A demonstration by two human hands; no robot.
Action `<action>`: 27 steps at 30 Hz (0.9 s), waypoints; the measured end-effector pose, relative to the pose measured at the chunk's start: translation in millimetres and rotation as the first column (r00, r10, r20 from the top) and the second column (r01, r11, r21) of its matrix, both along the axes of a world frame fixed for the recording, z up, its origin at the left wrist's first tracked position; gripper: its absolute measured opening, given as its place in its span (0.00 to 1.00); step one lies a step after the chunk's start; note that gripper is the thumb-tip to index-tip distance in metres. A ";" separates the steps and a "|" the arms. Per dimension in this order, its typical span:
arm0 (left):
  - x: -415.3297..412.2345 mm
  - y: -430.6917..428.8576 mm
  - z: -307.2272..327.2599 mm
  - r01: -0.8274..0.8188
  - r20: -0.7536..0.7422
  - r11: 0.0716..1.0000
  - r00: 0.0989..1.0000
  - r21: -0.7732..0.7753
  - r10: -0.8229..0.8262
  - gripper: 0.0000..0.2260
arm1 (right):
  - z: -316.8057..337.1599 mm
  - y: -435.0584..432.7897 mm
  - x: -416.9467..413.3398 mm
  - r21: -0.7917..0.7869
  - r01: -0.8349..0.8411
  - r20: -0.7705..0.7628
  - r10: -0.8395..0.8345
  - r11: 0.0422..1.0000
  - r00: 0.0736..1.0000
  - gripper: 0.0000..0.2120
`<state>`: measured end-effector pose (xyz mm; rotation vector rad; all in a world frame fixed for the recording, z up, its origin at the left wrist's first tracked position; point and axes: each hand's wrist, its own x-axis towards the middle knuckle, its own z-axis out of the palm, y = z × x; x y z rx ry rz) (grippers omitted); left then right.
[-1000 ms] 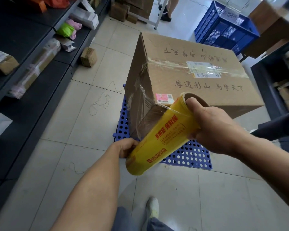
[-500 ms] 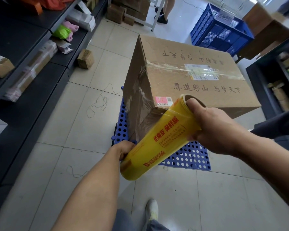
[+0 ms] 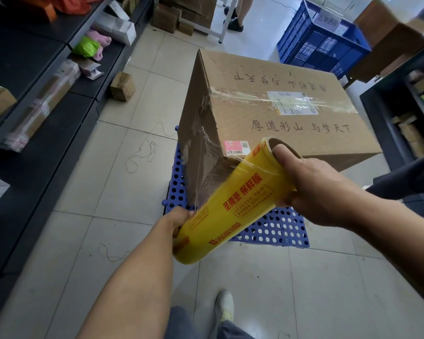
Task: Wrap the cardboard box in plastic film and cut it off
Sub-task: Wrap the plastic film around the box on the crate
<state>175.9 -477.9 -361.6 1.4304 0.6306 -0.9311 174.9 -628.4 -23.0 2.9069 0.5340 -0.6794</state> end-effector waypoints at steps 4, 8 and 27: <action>2.8 5.7 5.6 -0.030 -0.001 0.999 1.000 0.012 0.030 0.06 | -2.2 -2.5 0.4 0.029 -0.013 0.005 0.013 0.999 1.000 0.30; -5.4 16.3 7.9 0.043 -0.091 0.973 0.994 -0.227 -0.065 0.10 | -2.1 -6.6 3.8 0.081 -0.026 0.011 0.025 0.996 1.000 0.29; -4.1 2.7 3.5 0.042 0.019 0.996 0.999 -0.077 -0.040 0.06 | 1.8 -12.5 14.3 0.232 -0.090 -0.074 0.110 0.969 0.991 0.21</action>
